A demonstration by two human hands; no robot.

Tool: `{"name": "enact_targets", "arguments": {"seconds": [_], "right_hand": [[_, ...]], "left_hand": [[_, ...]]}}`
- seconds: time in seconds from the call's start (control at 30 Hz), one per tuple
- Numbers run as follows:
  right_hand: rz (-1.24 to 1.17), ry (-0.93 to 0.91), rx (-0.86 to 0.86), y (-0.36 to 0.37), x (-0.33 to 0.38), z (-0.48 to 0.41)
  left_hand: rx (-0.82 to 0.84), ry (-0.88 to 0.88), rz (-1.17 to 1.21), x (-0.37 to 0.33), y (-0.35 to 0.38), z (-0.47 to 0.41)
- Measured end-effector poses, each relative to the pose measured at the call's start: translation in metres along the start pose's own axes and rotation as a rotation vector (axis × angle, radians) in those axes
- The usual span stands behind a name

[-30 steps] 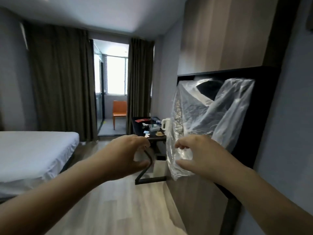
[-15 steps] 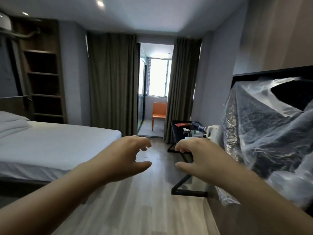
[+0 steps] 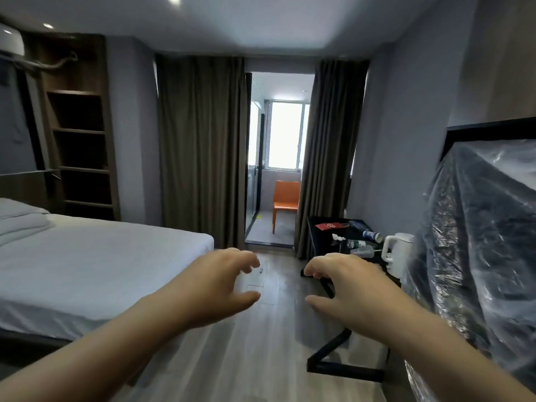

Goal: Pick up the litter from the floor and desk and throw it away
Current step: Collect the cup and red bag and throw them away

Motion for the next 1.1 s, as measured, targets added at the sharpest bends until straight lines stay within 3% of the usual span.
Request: {"name": "enact_targets", "arguments": {"seconds": [0.53, 1.1], "right_hand": [[0.032, 0.043, 0.118, 0.154, -0.106, -0.273], [-0.073, 0.069, 0.189, 0.347, -0.245, -0.555]], "left_hand": [[0.052, -0.107, 0.053, 0.228, 0.071, -0.237], [0.128, -0.227, 0.088, 0.428, 0.164, -0.505]]}}
Point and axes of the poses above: each hand's wrist, its own z-axis away from the middle knuckle, its own y-axis out of the palm, x = y × z, the point moved 5 cm from there along -z, towards the middle knuckle, and after that the axes turned 13 degrees about z, right-handed, at the moved point
